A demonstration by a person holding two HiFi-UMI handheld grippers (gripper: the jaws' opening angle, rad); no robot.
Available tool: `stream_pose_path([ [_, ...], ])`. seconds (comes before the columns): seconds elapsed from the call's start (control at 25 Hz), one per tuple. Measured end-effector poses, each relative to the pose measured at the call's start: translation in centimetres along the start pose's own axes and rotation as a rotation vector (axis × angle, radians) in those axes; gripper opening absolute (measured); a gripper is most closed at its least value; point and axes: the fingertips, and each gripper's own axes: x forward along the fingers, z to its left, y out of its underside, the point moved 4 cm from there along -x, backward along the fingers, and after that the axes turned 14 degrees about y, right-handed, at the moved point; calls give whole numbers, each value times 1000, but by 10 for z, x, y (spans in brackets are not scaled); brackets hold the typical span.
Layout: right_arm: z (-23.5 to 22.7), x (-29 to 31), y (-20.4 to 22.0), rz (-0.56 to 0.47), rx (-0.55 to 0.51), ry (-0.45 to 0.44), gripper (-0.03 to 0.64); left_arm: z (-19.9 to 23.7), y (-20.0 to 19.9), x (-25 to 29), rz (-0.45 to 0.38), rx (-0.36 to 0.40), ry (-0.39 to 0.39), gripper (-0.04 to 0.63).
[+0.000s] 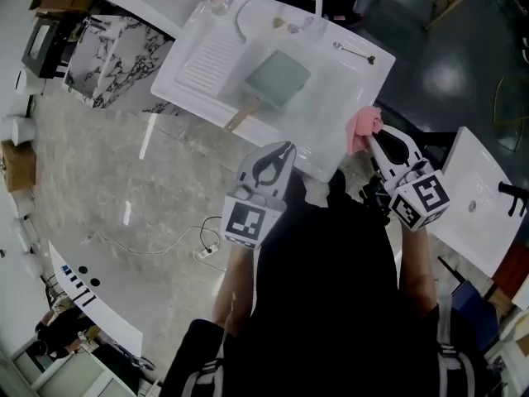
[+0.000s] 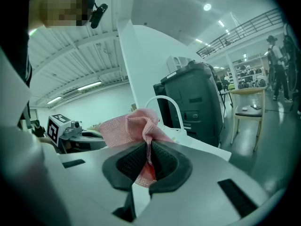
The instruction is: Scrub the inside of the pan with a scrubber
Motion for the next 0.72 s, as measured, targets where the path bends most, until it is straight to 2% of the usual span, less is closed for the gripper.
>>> stream_pose_path([
  [0.32,56,60,18,44,17,96,37,103,61,-26,138,22,75,38],
  [0.56,64,104,41,101,13,125,36,157,104,-29,217,18,44,41],
  [0.6,64,112,46,111,17,123,37,163,113,-27,232,16,41,54],
  [0.68,65,127,58,139,24,114,36,173,132,-24,276,10,38,123],
  [0.72,66,134,64,156,22,109,36,177,141,-23,301,8,35,124],
])
